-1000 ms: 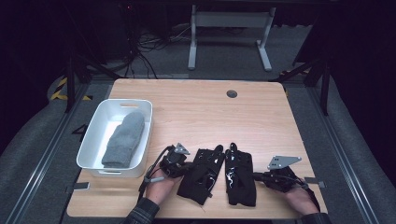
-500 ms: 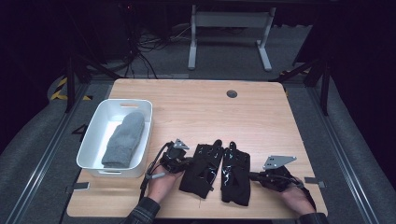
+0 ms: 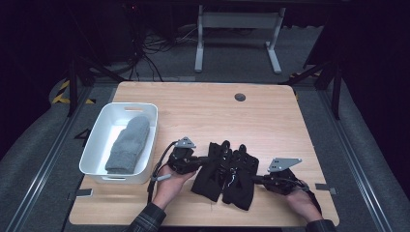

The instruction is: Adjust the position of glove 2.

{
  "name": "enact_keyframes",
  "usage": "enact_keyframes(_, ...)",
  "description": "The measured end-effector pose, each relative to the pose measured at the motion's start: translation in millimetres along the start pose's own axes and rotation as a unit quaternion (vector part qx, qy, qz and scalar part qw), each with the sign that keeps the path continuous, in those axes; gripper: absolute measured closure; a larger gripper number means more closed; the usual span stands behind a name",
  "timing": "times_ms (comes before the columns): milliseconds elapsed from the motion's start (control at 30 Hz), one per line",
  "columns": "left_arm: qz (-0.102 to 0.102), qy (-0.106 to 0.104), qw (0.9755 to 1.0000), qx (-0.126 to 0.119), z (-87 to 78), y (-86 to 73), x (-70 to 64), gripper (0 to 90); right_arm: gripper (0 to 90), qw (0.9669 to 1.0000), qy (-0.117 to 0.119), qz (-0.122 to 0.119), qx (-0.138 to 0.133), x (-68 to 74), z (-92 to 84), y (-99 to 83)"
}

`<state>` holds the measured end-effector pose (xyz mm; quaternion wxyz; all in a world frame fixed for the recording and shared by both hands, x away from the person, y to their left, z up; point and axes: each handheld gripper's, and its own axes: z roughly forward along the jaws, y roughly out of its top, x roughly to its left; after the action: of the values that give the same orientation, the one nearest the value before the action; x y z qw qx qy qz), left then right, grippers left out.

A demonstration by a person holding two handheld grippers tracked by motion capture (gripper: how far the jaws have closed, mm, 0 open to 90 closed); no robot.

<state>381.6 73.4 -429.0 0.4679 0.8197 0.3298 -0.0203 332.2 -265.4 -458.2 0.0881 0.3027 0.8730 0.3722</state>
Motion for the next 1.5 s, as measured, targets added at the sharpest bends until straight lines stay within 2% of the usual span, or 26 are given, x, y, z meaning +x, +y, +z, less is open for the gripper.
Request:
enact_keyframes(67, -0.004, -0.015, 0.9999, -0.008, -0.2, 4.3, -1.2, 87.8, 90.0, 1.0000, 0.001, -0.002, 0.000, -0.4, 3.0, 2.4)
enact_keyframes(300, 0.009, -0.036, 0.9990, -0.023, 1.4, 16.4, -9.2, 87.9, 90.0, 1.0000, 0.003, -0.003, -0.003, -1.9, 12.0, 10.4)
enact_keyframes(567, 0.020, -0.043, 0.9985, -0.026, 9.8, 27.7, -14.9, 87.9, 90.0, 0.9998, 0.014, -0.009, -0.008, -1.0, 27.0, 22.8)
enact_keyframes(700, 0.020, -0.050, 0.9983, -0.020, 18.7, 27.6, -16.7, 87.9, 90.0, 0.9998, 0.016, -0.013, -0.004, 0.7, 33.5, 27.8)
enact_keyframes(833, 0.030, -0.047, 0.9984, -0.010, 27.5, 28.9, -19.5, 87.9, 90.0, 0.9997, 0.018, -0.019, -0.003, 2.6, 39.3, 33.0)
enact_keyframes(1033, 0.029, -0.050, 0.9983, -0.004, 38.9, 28.5, -21.6, 88.0, 90.0, 0.9996, 0.018, -0.022, -0.005, 3.7, 45.3, 37.5)
enact_keyframes(1167, 0.040, -0.056, 0.9976, 0.007, 45.4, 26.8, -25.1, 87.3, 90.0, 0.9995, 0.018, -0.024, -0.006, 4.2, 44.8, 37.8)
enact_keyframes(1267, 0.044, -0.062, 0.9971, -0.001, 44.7, 26.9, -26.0, 85.8, 90.0, 0.9996, 0.013, -0.021, -0.012, 1.9, 40.6, 37.3)
enact_keyframes(1367, 0.049, -0.057, 0.9971, -0.001, 41.0, 26.9, -27.1, 86.9, 89.4, 0.9998, 0.000, -0.011, -0.018, -4.7, 32.6, 34.7)
enact_keyframes(1500, 0.058, -0.054, 0.9967, 0.014, 41.1, 25.3, -28.0, 89.7, 76.4, 0.9993, -0.025, 0.005, -0.029, -17.1, 20.6, 30.1)
